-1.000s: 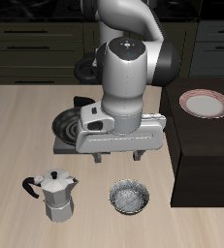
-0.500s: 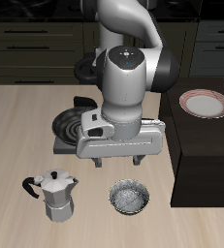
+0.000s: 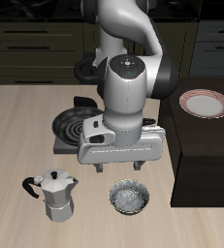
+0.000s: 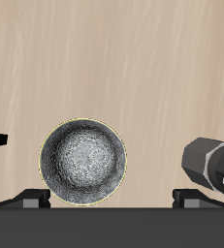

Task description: Place the bowl on the plate

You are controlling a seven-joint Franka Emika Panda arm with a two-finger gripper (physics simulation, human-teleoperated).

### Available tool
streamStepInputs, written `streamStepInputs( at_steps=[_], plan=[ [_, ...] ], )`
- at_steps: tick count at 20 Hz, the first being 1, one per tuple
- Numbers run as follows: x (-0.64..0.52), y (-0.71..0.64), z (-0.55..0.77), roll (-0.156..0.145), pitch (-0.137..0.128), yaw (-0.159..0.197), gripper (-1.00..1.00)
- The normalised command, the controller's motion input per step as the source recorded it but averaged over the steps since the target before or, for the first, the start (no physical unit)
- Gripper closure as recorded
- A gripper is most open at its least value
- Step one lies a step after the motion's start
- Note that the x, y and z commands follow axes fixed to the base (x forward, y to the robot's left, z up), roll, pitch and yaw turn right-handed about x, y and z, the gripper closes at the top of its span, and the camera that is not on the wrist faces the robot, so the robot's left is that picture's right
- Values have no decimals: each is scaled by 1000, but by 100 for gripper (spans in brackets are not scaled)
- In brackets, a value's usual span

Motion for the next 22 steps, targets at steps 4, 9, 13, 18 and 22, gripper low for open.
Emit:
streamStepInputs(
  at_steps=[4, 9, 13, 18, 22],
  plan=[
    [-3, 9, -48, -1, -1, -7, -100],
    [21, -42, -130, -6, 11, 2, -100],
    [72, -99, -197, -21, 21, -13, -100],
    [23, -42, -203, -3, 22, -7, -100],
    [14, -18, -203, -8, 26, 3, -100]
  ],
)
